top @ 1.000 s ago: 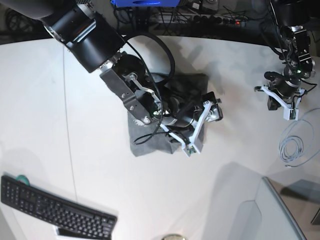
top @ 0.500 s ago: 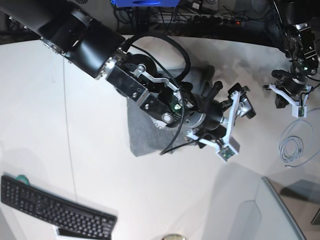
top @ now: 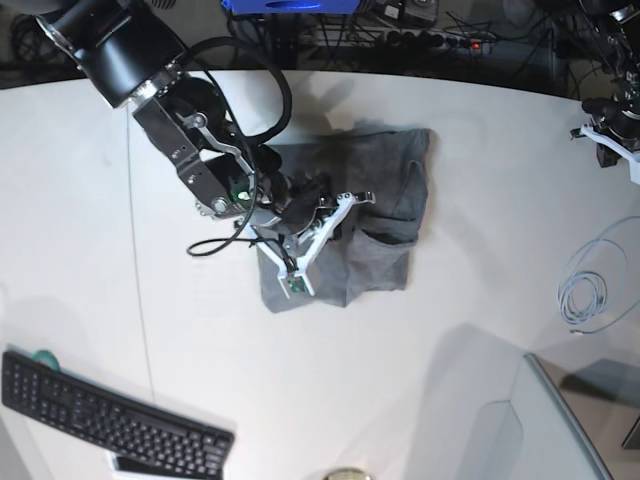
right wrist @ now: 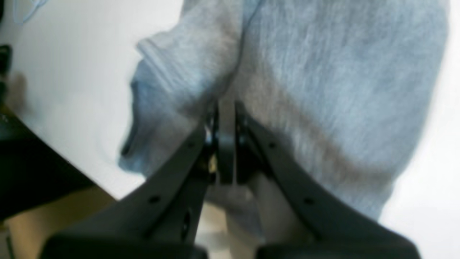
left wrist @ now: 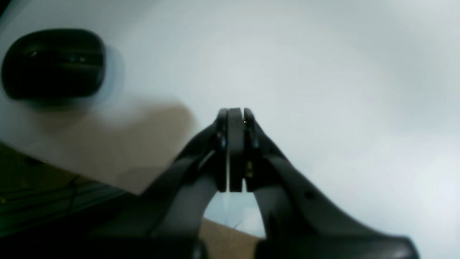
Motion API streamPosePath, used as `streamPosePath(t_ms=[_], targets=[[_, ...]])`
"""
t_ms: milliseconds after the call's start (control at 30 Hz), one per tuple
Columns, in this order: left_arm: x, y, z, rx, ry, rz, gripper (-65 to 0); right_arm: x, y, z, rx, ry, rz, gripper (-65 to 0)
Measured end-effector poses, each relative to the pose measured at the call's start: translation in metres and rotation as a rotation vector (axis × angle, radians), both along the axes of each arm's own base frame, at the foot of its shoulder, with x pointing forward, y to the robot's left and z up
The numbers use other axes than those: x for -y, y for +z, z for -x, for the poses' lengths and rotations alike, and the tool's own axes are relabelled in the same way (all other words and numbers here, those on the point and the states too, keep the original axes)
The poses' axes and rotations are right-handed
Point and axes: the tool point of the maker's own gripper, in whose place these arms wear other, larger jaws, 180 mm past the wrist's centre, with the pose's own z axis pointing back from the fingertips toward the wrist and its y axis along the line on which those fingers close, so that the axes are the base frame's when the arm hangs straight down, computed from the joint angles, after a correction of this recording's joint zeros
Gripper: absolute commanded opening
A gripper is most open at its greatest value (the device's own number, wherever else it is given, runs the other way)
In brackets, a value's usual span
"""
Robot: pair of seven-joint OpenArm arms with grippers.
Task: Layout the t-shirt on the table in an organized manner, then fold the t-shirt properly
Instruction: 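Press and smooth the folded stack with the right gripper, left gripper withdrawn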
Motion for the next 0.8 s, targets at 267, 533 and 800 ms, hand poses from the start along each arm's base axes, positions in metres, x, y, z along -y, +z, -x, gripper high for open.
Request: streamPosePath(t_ms=[267,533,800], targets=[[0.003,0.000,-0.002,0.008,-0.002,0.006,-65.0,-0.035,-0.013,-0.018,-0.015,0.058,-0.018,-65.0],[0.004,0.001,-0.004,0.017,0.000,0.012,-65.0,-0.090,0.033,-0.068,0.219,0.173,-0.025,-65.0],[0.041,-0.010,-0.019,-0.016,-0.104,0.026,-65.0,-0.088,0.061,-0.066,0.190,0.202,-0.124,-65.0]])
